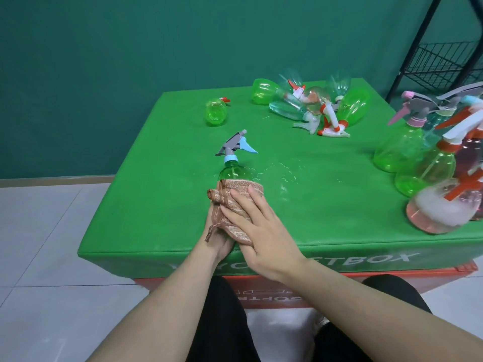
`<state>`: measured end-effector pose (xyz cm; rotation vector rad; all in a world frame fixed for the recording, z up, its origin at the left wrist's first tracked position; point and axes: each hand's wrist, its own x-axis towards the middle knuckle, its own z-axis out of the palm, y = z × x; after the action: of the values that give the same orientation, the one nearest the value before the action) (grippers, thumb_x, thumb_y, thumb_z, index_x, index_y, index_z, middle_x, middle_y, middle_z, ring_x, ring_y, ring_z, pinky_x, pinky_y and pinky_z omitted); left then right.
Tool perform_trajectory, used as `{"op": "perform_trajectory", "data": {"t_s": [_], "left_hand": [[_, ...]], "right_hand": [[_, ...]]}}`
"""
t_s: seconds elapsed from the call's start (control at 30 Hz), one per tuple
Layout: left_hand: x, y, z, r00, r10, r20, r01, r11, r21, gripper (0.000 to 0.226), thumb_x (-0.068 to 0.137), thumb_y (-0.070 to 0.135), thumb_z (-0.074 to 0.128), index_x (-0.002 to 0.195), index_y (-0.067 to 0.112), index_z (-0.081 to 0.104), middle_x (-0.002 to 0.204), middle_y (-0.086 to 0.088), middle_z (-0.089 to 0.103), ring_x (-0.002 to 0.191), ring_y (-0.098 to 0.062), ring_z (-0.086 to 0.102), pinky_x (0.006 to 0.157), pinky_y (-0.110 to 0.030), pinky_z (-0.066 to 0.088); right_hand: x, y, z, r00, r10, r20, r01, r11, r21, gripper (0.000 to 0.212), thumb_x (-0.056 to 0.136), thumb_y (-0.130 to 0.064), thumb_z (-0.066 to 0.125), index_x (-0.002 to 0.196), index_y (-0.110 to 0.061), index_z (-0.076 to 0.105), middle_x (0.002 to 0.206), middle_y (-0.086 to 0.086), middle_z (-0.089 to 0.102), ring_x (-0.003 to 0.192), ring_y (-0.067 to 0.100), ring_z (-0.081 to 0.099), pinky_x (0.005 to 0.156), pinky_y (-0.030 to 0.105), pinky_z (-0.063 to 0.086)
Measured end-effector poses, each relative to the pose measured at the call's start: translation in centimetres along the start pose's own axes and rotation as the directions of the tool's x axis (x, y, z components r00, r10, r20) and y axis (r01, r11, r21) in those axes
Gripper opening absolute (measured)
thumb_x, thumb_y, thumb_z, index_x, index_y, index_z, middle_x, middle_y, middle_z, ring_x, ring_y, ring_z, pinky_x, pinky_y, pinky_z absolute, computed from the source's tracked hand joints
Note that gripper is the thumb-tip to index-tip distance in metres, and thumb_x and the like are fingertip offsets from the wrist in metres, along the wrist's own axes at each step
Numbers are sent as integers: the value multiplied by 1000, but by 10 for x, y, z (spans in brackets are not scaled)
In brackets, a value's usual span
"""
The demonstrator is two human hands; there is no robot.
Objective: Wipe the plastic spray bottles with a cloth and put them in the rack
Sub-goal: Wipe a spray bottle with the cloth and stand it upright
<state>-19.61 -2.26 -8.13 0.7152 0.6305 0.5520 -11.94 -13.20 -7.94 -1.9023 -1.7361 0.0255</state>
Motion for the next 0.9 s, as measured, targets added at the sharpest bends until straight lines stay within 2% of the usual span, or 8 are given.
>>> {"op": "perform_trajectory", "data": {"t_s": [0.1,0.27,0.33,0.4,0.53,0.7,0.77,0.9], "left_hand": [[2,0,2,1000,13,2,-13,1000,-2,37,109,23,32,108,9,66,98,-12,77,85,-21,76,70,-32,63],[5,2,7,997,69,41,-68,997,-26,36,109,28,34,130,18,62,128,-5,70,117,-16,67,89,-27,57],[5,4,8,997,46,64,-44,998,-45,38,111,32,30,127,24,63,128,1,71,117,-12,67,85,-27,58],[6,5,6,997,10,72,-7,999,-36,40,110,38,30,125,26,65,127,-2,71,114,-14,68,84,-35,59],[10,5,2,997,-8,75,7,1000,7,41,104,41,43,132,18,63,131,-14,68,116,-25,65,99,-51,52],[9,6,0,995,-32,94,34,999,-20,40,103,40,46,129,16,65,124,-16,71,111,-28,67,106,-56,47],[9,6,-2,996,-32,79,38,997,-68,40,102,39,47,130,16,65,126,-16,70,112,-29,66,101,-55,50],[9,6,-1,999,-15,36,18,996,-91,37,106,32,38,119,14,68,109,-10,75,97,-22,72,82,-39,58]], "right_hand": [[8,2,-4,1000,15,-14,-15,1000,2,71,82,-28,39,153,-29,43,167,3,23,157,28,3,125,56,15],[42,-3,-13,993,88,-76,-88,996,1,66,85,-35,36,148,-29,50,162,6,35,153,32,19,124,55,16],[57,-4,-19,991,124,-47,-125,992,-22,69,83,-38,32,149,-30,49,162,5,35,153,30,20,124,53,17],[72,-2,-23,985,174,-6,-175,985,-12,70,83,-39,30,151,-31,47,165,2,30,153,26,19,125,50,17],[95,2,-29,954,299,20,-299,944,140,54,97,-31,41,150,-33,47,168,-4,22,152,19,22,126,39,17],[94,2,-28,931,363,19,-357,902,242,48,102,-26,41,148,-36,49,164,-15,29,146,13,29,120,26,17],[82,-1,-26,949,314,4,-307,926,219,54,97,-30,36,149,-31,50,162,-10,34,146,14,29,122,29,16],[60,3,-19,981,186,-48,-178,974,143,65,89,-28,32,151,-18,47,160,6,39,150,24,27,126,41,18]]}}
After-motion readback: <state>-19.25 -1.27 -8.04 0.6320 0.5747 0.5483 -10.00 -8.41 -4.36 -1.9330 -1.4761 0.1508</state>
